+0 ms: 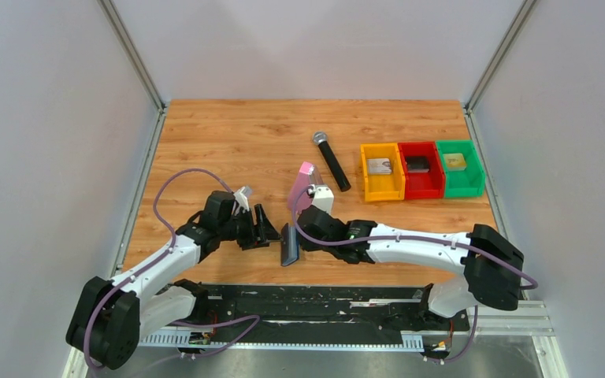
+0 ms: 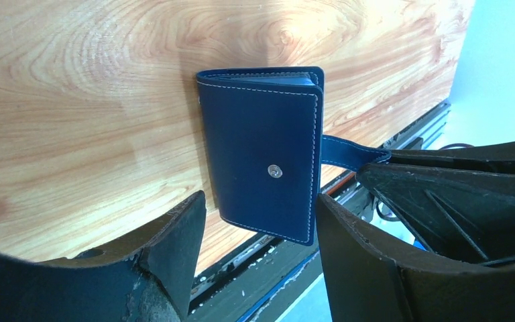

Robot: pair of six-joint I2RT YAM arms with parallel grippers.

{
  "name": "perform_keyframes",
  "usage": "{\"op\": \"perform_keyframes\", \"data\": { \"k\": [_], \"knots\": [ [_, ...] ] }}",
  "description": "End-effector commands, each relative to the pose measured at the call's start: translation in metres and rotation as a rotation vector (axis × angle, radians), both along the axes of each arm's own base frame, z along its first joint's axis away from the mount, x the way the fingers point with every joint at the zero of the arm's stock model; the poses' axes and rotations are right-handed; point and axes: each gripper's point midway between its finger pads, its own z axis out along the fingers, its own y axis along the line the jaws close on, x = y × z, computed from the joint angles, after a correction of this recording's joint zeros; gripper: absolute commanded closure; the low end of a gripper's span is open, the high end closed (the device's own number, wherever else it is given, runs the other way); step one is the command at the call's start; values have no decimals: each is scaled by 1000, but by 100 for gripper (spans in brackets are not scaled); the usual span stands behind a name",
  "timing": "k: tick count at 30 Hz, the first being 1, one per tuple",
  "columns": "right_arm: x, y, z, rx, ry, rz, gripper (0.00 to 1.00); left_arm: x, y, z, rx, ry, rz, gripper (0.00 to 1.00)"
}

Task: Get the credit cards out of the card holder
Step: Open the card holder at the center of the board.

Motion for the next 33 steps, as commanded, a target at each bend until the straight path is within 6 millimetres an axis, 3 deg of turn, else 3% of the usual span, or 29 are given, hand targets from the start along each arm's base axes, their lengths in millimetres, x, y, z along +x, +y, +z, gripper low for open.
{"op": "perform_keyframes", "data": {
  "k": [1,13,22,26,33],
  "knots": [
    [2,8,20,92,-15,-6,100,5,-6,18,-30,-65,-30,30],
    [-2,13,36,142,-20,21,100,3,-8,26,-55,-84,-48,28],
    [-3,10,30,138,-11,10,100,3,-2,8,5,-59,-40,29],
    [-2,-2,20,111,-14,-19,100,4,0,3,22,-57,-35,32],
    [-12,-34,-16,51,36,-82,100,2,2,-3,32,-46,-35,37]
  ]
}}
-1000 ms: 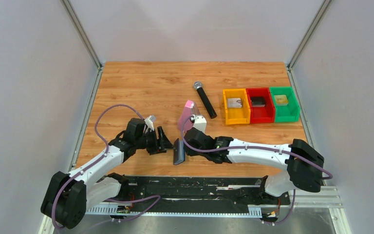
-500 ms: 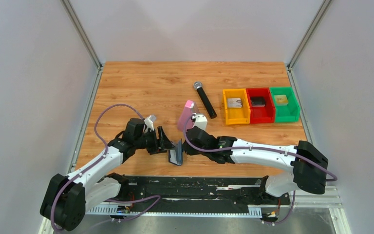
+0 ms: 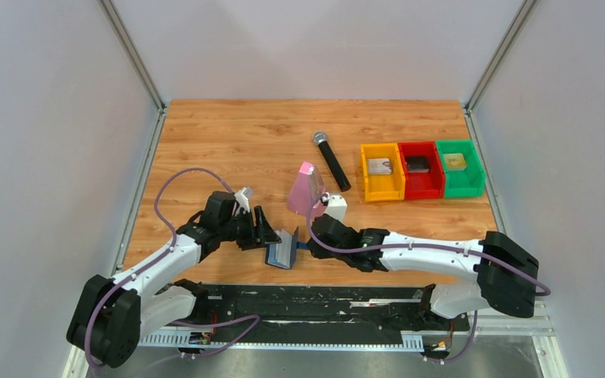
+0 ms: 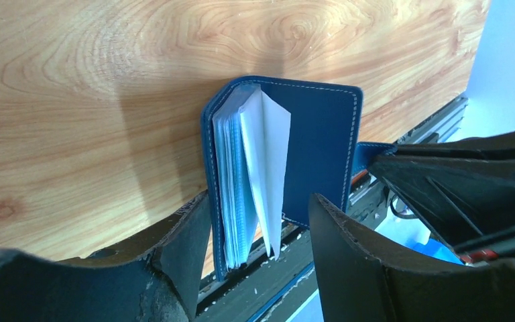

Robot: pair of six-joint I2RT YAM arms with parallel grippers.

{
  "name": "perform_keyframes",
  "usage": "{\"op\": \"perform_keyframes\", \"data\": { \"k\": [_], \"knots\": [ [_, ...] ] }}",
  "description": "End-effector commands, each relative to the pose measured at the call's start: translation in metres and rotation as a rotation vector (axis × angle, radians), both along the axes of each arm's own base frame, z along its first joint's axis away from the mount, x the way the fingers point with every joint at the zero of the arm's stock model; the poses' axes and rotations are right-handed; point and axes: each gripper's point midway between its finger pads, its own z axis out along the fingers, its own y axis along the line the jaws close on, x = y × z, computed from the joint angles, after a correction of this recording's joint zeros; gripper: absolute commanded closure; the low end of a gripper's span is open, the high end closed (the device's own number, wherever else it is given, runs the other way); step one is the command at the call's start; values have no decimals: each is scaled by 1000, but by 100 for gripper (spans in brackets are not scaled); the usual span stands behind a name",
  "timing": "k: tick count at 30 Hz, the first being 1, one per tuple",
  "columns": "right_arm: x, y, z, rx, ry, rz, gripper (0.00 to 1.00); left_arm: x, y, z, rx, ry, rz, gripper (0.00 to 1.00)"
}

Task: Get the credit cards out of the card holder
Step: Open the card holder at the center of the board.

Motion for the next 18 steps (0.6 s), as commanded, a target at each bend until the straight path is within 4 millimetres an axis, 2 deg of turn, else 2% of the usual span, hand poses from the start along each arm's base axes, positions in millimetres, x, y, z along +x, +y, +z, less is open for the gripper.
{"op": "perform_keyframes", "data": {
  "k": [1,3,7,11,15,16,18],
  "knots": [
    [0,-18,-9,5,11,-69,100,4,-2,2,1,-33,-14,38],
    [-1,-24,-15,-8,12,-88,100,4,-3,0,-6,-27,-12,42],
    [-1,-33,-25,-38,13,-104,98,5,-7,-1,-31,-18,-14,57],
    [2,-36,-23,-52,0,-110,94,4,-10,-1,-49,-9,-22,73],
    [5,-39,-16,-55,-7,-124,80,4,-12,4,-67,-17,-27,90],
    [4,-40,-13,-58,-6,-126,76,4,-13,7,-75,-24,-28,97],
    [4,-40,-5,-57,1,-129,71,5,-13,12,-85,-36,-24,100]
  ]
}}
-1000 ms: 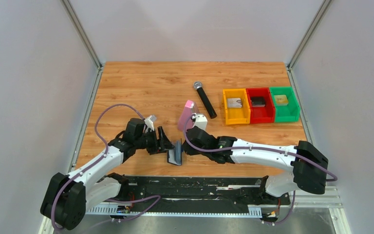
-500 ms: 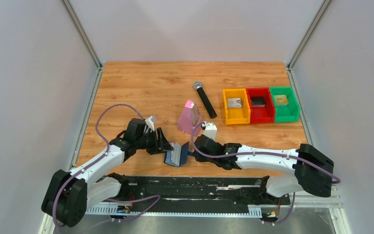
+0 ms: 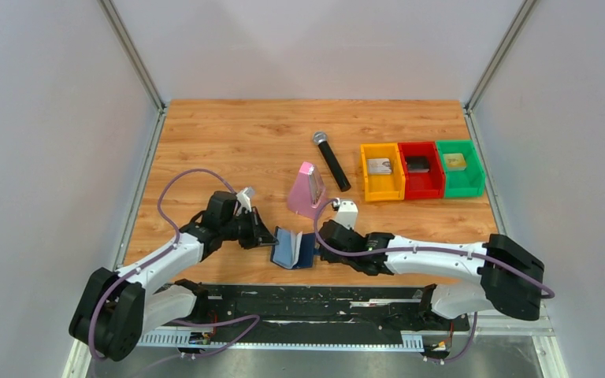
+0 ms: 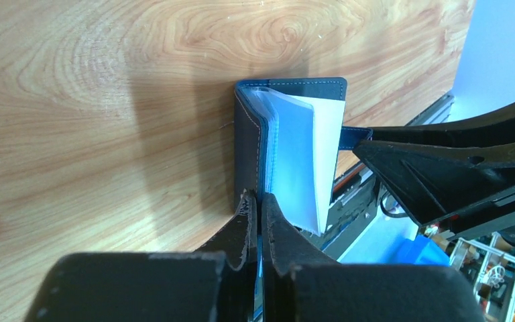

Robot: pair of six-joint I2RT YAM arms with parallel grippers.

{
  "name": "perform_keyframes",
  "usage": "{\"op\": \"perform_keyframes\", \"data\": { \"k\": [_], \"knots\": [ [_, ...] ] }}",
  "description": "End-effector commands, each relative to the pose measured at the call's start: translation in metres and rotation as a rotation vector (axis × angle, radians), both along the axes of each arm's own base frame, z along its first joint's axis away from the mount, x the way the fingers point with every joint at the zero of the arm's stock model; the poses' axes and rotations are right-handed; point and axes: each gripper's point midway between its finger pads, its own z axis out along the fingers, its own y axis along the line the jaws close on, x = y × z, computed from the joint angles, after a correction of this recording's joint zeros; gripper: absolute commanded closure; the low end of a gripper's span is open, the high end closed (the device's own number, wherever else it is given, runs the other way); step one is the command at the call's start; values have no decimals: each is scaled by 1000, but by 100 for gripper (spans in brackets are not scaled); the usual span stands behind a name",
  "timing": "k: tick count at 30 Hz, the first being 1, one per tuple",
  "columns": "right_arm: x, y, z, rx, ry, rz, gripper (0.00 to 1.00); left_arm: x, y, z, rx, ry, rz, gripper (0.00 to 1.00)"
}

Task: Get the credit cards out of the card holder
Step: Open the card holder at the center of the board.

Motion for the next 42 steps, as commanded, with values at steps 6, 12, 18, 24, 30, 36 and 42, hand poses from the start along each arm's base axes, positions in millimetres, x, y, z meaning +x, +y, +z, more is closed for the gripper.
{"op": "perform_keyframes", "data": {
  "k": [6,12,18,24,30,36,42],
  "knots": [
    [5,18,65,117,-29,11,68,4,-4,20,-50,-70,4,100],
    [-2,53,79,231,-7,108,68,2,-4,18,-58,-59,14,100],
    [-3,80,80,291,10,167,57,1,-2,14,-39,-53,24,100],
    [-4,100,80,318,34,207,50,0,-3,13,-40,-51,23,100],
    [0,106,59,272,64,193,43,1,-3,14,-41,-54,28,100],
    [0,105,39,217,98,179,45,0,-3,14,-42,-53,24,100],
    [3,86,22,150,113,122,57,0,-3,17,-44,-61,25,100]
  ]
}}
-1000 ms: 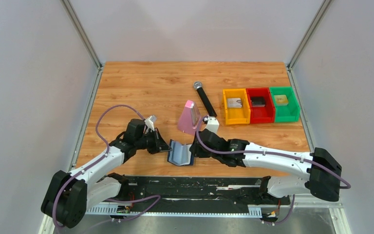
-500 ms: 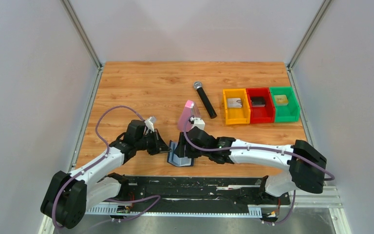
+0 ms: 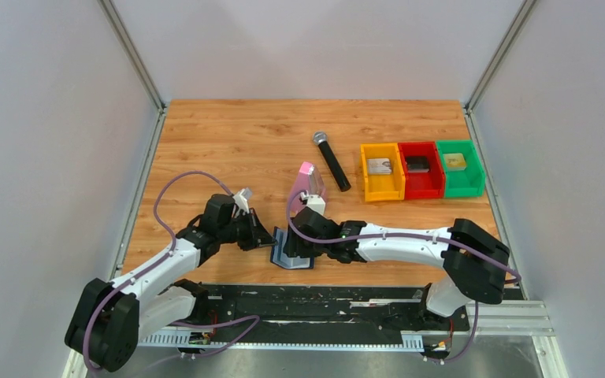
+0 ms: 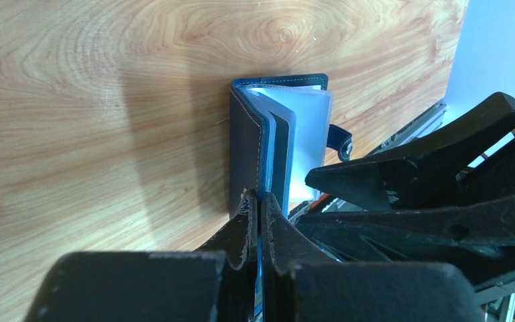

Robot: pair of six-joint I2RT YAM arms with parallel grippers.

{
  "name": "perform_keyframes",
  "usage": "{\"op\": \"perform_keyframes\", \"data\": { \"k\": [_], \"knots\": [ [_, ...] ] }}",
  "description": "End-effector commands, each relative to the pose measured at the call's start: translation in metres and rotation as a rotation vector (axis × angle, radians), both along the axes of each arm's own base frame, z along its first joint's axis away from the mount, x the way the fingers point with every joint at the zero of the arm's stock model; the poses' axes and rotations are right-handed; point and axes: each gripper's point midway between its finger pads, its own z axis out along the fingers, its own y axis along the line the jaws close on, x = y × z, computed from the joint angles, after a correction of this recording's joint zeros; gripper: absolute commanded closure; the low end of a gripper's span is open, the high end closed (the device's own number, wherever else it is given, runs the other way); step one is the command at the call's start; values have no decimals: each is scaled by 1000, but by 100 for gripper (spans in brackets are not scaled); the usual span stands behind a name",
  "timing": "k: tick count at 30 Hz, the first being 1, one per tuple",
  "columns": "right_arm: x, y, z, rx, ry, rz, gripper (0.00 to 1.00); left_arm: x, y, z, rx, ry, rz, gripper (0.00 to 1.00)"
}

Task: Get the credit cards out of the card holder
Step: Open the card holder at the center of the board.

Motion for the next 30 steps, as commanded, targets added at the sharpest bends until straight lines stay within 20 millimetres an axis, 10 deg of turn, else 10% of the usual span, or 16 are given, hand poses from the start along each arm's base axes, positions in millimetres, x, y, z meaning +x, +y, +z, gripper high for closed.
{"op": "perform_keyframes", "data": {
  "k": [1,14,30],
  "knots": [
    [9,-7,1,-9,-3,-58,59,2,-5,12,-29,-44,-10,100],
    [8,5,37,115,-17,-26,44,0,-3,7,-24,-33,-3,100],
    [10,10,-1,27,41,-31,49,0,-3,6,-26,-32,-1,100]
  ]
}}
